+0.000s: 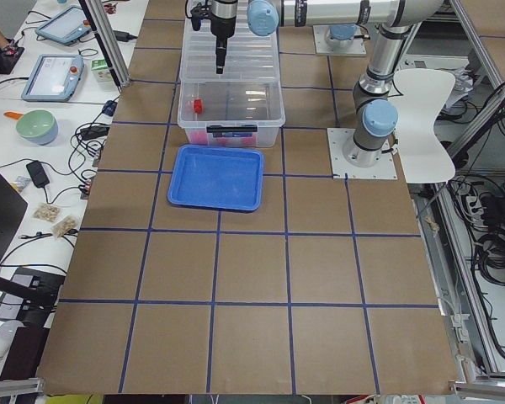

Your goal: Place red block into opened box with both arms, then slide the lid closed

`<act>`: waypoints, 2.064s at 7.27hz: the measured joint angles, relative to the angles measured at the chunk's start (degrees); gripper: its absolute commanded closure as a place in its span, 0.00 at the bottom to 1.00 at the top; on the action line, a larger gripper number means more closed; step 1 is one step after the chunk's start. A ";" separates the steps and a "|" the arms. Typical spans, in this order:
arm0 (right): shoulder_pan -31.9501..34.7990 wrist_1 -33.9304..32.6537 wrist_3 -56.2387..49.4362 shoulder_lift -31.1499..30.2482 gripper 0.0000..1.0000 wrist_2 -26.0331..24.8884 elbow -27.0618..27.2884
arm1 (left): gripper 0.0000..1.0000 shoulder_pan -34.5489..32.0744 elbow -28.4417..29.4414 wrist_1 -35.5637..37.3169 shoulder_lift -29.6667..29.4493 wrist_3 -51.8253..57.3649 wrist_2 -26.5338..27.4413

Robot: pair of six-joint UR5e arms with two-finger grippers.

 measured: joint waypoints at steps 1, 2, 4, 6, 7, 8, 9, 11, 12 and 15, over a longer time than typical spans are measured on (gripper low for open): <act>-1.81 -1.40 -0.33 1.43 0.00 -0.12 0.06 | 0.00 -0.50 -0.08 -0.05 0.24 0.02 0.23; -3.40 -3.68 -1.20 3.40 0.00 -0.19 0.10 | 0.00 -0.04 -0.07 -0.22 0.98 0.30 0.23; -4.81 -8.02 -4.81 7.44 0.00 -0.28 0.14 | 0.00 3.29 -0.01 -0.81 2.94 0.73 -1.52; -5.89 -10.38 -7.52 9.04 0.00 -0.43 0.18 | 0.00 4.83 -0.89 -3.54 4.67 0.76 -1.87; -6.47 -10.74 -7.93 9.72 0.00 -0.33 0.20 | 0.00 5.28 -1.05 -4.11 5.07 0.78 -2.07; -6.76 -10.83 -8.09 10.86 0.00 -0.25 0.20 | 0.00 5.54 -1.07 -4.18 5.22 0.79 -2.31; -6.87 -10.76 -8.11 11.92 0.00 -0.21 0.23 | 0.00 5.70 -1.09 -4.04 5.25 0.80 -2.52; -6.82 -10.42 -7.96 12.89 0.00 0.05 0.34 | 0.00 5.78 -1.09 -3.84 5.24 0.80 -2.78; -6.63 -10.14 -7.72 12.89 0.00 0.26 0.72 | 0.00 5.80 -1.09 -3.80 5.22 0.80 -2.84; -6.17 -10.46 -7.36 12.49 0.00 0.51 3.55 | 0.00 5.86 -1.12 -3.82 5.20 0.60 -2.91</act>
